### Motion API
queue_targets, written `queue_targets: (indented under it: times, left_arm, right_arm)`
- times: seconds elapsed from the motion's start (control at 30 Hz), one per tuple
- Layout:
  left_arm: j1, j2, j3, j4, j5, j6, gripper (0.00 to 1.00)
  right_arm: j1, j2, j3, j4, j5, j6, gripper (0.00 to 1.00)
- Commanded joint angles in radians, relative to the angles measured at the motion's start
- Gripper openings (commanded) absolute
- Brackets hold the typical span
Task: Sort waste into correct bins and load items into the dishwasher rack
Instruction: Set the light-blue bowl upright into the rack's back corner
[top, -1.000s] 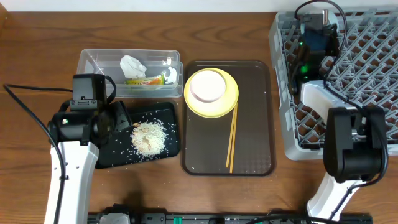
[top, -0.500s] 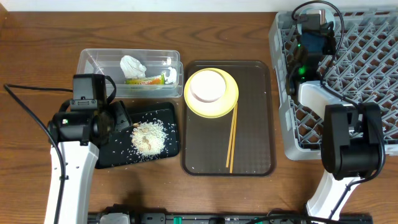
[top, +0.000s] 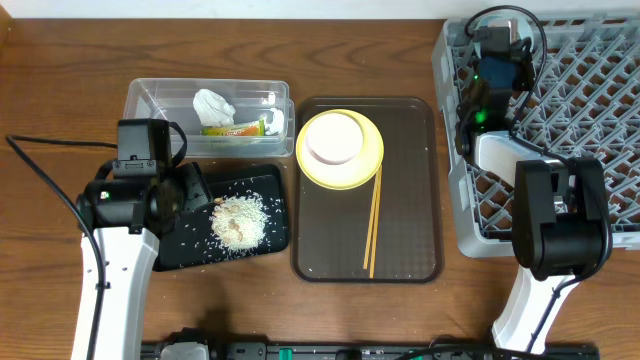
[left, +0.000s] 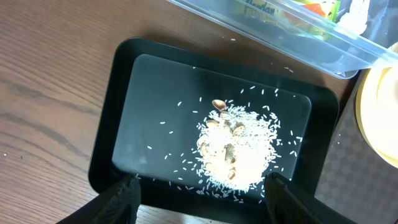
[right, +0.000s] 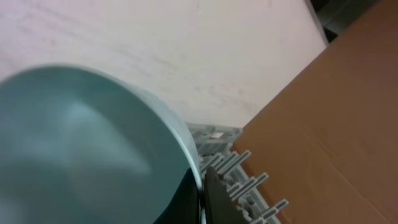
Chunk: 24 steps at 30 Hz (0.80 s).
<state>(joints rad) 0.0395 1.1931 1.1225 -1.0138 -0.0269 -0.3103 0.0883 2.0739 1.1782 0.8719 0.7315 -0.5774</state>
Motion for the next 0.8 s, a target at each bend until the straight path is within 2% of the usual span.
queue_targets:
  times: [0.0,0.3,0.57,0.77]
  left_arm:
    - [0.005,-0.004,0.005,-0.003,-0.007,-0.005,0.67]
    - [0.005,-0.004,0.005,-0.003,-0.007,-0.006,0.67]
    - [0.005,-0.004,0.005,-0.011,-0.007,-0.005,0.67]
    - [0.005,-0.004,0.005,-0.014,-0.008,-0.005,0.67]
  right_arm:
    - [0.011,0.023,0.018,0.002,0.005,-0.008,0.01]
    - [0.011,0.023,0.018,-0.126,0.005,0.063,0.01]
    - [0.044,0.023,0.018,-0.125,0.031,0.086,0.01]
    - [0.101,0.022,0.018,-0.233,0.209,0.120,0.01]
